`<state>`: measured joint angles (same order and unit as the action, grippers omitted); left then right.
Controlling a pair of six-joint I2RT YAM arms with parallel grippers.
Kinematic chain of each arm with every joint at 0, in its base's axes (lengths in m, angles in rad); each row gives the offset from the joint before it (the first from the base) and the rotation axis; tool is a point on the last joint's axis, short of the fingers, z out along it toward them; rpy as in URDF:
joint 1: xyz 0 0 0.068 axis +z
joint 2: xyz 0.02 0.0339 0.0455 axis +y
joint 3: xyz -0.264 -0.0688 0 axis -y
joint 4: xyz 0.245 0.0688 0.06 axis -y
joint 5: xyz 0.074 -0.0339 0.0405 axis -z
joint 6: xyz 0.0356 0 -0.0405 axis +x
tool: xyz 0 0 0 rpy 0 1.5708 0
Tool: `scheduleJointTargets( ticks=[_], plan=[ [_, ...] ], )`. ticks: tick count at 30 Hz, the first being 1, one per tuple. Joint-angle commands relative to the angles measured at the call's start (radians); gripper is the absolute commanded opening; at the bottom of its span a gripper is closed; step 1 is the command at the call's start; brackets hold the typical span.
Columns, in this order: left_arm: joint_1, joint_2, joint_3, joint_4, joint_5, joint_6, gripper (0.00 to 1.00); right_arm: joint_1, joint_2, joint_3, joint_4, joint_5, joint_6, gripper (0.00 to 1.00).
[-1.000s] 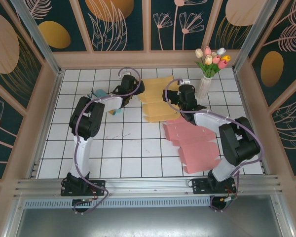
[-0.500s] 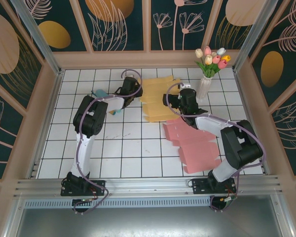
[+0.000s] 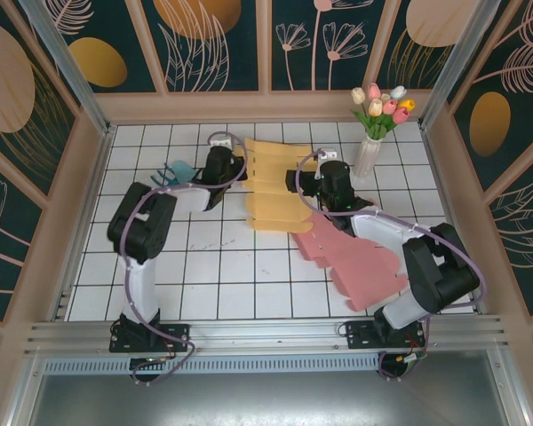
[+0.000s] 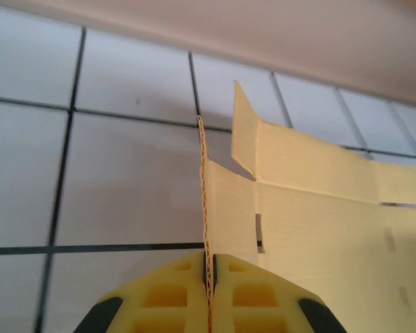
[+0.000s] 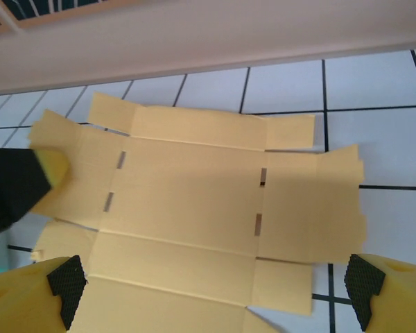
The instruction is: Fold the paper box
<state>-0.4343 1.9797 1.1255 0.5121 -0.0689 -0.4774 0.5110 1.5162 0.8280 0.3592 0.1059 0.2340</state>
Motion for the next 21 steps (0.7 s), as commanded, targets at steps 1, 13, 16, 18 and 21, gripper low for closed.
scheduleJointTargets(
  ticks=[1, 13, 16, 18, 21],
  plan=[
    [0.002, -0.178, -0.141, 0.222, -0.054, 0.067, 0.0, 0.026, -0.062, 0.055, -0.033, 0.014, -0.027, 0.99],
    [0.001, -0.847, -0.7, 0.341, -0.117, 0.078, 0.0, 0.123, -0.185, 0.292, -0.253, -0.086, -0.21, 0.94],
    [0.001, -1.074, -0.767, 0.193, -0.199, 0.034, 0.0, 0.147, -0.189, 0.36, -0.318, -0.159, -0.215, 0.94],
    [0.0, -1.211, -0.818, 0.152, -0.169, 0.0, 0.0, 0.164, -0.189, 0.37, -0.311, -0.24, -0.297, 0.93],
    [0.0, -1.336, -0.886, 0.213, -0.046, -0.008, 0.0, 0.172, -0.165, 0.391, -0.339, -0.405, -0.515, 0.95]
  ],
)
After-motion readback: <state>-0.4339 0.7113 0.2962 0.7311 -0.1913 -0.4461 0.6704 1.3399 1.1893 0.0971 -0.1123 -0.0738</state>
